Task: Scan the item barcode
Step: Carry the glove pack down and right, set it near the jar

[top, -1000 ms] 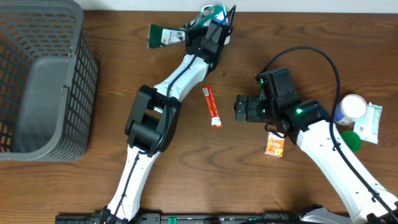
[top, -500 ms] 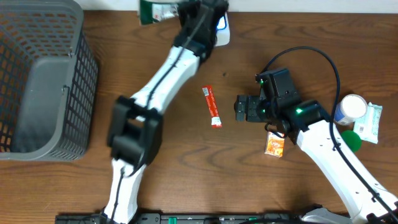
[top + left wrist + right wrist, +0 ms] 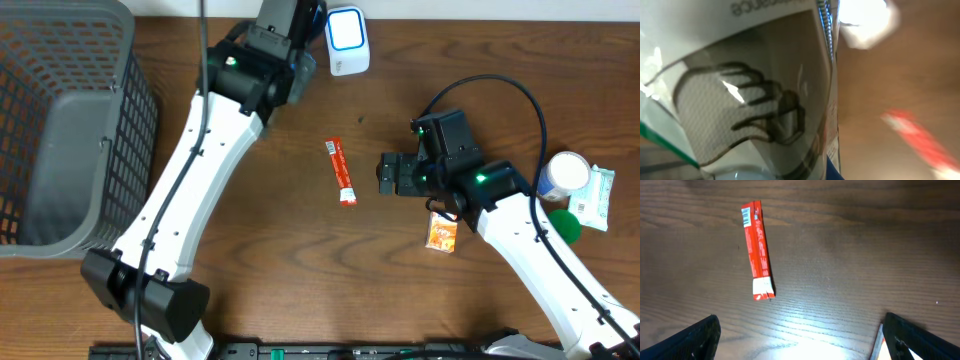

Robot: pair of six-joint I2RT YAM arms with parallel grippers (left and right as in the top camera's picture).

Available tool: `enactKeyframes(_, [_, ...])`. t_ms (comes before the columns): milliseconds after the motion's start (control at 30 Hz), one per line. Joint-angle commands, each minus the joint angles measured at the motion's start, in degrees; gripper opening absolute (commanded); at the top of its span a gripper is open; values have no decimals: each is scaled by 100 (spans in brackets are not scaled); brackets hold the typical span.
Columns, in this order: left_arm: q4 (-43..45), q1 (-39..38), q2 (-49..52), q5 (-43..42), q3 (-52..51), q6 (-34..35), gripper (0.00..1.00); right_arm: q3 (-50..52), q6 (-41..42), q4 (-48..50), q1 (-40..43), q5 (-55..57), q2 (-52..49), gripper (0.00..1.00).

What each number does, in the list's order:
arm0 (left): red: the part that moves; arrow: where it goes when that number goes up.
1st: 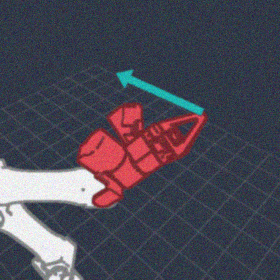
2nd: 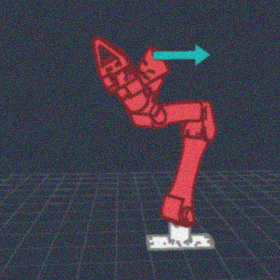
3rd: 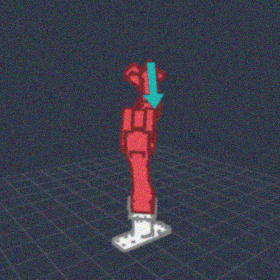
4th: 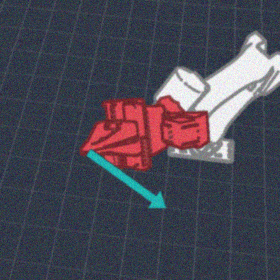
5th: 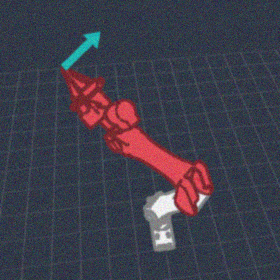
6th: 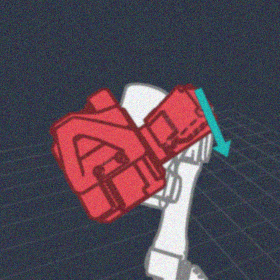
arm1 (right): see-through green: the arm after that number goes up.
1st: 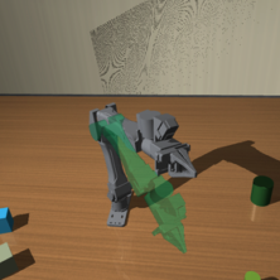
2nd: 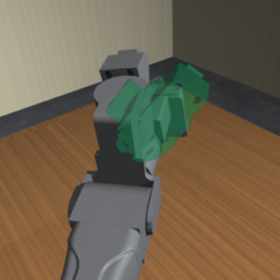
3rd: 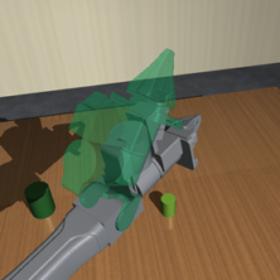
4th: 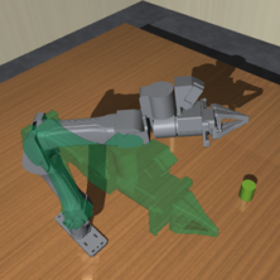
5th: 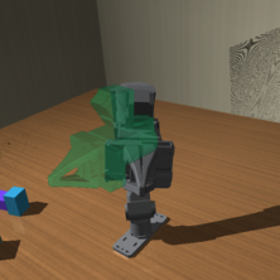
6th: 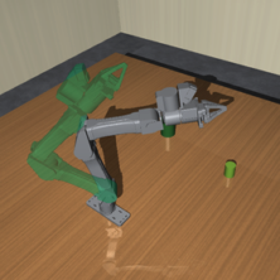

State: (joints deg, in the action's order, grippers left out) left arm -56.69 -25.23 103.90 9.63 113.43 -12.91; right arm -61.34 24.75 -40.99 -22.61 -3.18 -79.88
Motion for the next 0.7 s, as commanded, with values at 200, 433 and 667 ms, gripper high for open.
enactKeyframes(200, [-212, -264, 273, -3300, 2, 1779, 7, -1832, -511, -1768, 922, -11, 603, 86])
enactKeyframes(433, [-542, -820, 962, -3300, 2, 2251, 7, -3008, -859, -3563, 2404, -678, 852, 99])
enactKeyframes(667, [-1255, -1456, 1915, -3300, 2, 2245, 7, -2758, -1438, -4238, 2841, -1043, 872, 99])
